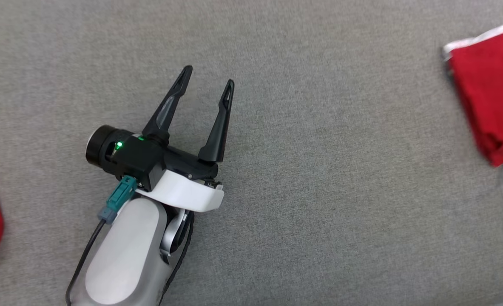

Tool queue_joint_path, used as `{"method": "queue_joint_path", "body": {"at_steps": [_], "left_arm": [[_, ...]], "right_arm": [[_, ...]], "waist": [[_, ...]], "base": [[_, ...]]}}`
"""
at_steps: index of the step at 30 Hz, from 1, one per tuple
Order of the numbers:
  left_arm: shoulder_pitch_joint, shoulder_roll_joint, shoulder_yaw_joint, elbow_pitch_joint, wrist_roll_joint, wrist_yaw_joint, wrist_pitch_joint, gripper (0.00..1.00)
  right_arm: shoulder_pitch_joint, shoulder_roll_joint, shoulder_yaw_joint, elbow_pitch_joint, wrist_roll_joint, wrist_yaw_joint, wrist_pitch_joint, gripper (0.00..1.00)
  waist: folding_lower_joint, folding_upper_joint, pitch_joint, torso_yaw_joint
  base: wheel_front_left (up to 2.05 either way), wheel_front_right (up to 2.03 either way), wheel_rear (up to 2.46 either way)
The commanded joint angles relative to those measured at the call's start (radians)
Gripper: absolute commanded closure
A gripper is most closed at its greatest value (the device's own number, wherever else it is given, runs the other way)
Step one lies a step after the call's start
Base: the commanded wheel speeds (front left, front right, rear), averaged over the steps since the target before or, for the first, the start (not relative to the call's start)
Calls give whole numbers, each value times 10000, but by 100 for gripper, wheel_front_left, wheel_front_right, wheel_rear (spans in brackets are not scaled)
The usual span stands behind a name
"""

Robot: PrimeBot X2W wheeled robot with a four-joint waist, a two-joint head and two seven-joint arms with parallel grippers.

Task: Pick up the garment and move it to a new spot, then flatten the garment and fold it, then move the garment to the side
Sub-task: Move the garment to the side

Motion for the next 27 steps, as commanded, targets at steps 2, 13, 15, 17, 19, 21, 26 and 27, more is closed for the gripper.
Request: {"method": "queue_joint_path", "body": {"at_steps": [2, 13, 15, 17, 19, 21, 26, 27], "left_arm": [[-269, 50, 40, 6, 87, -80, -21, 0], [-450, 45, 106, 46, -149, -28, -21, 0], [-407, 43, 115, 75, -190, -21, -21, 0], [-341, 47, 112, 121, -253, 6, -21, 0], [-291, 45, 100, 140, -311, 26, -21, 0], [-221, 45, 82, 150, -397, 73, -21, 0], [196, 47, 161, 142, -636, 240, -21, 0], [278, 47, 182, 150, -666, 267, -21, 0]], "right_arm": [[-310, -176, -446, 217, -35, -12, -13, 100], [-307, -9, -2382, 693, -593, -12, -13, 0], [-213, 113, -2591, 647, -743, -12, -13, 0], [-172, 228, -2808, 583, -831, -12, -13, 0], [-126, 364, -3013, 530, -904, -12, -13, 0], [-66, 630, -3174, 400, -873, -12, -13, 0], [342, 1648, -3334, -560, -516, -12, -12, 0], [439, 1850, -3322, -778, -444, -14, -13, 0]], "waist": [[0, 0, 513, -143], [0, 0, 766, 206], [0, 0, 672, 235], [0, 0, 543, 263], [0, 0, 376, 297], [0, 0, 147, 336], [0, 0, -817, 540], [0, 0, -1002, 606]], "base": [[0, 0, 0], [0, 0, 0], [0, 0, 0], [0, 0, 0], [0, 0, 0], [0, 0, 0], [0, 0, 0], [0, 0, 0]]}}
